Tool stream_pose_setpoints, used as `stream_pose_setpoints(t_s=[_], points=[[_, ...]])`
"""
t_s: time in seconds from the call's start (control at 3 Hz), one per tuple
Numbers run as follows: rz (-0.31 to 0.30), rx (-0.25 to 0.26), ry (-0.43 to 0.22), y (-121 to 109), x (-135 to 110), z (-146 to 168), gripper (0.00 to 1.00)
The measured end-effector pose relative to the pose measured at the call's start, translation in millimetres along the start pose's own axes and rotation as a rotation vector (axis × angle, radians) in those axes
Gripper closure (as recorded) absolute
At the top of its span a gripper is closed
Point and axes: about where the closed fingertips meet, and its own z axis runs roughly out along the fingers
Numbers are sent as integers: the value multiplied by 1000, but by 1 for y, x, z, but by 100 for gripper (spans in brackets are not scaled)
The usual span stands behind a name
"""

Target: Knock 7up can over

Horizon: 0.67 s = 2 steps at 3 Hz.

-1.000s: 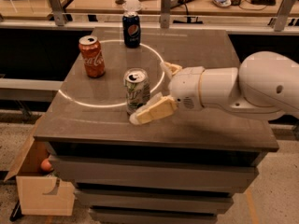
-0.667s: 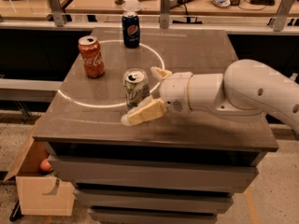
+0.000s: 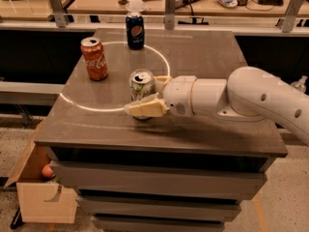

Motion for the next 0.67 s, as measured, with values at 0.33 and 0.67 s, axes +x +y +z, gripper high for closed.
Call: stream_pose_setpoints(t_s=[0.33,0.67], points=[[-73,136,54,-25,-6,-31,59],[-227,307,179,-48,-26,-74,83]])
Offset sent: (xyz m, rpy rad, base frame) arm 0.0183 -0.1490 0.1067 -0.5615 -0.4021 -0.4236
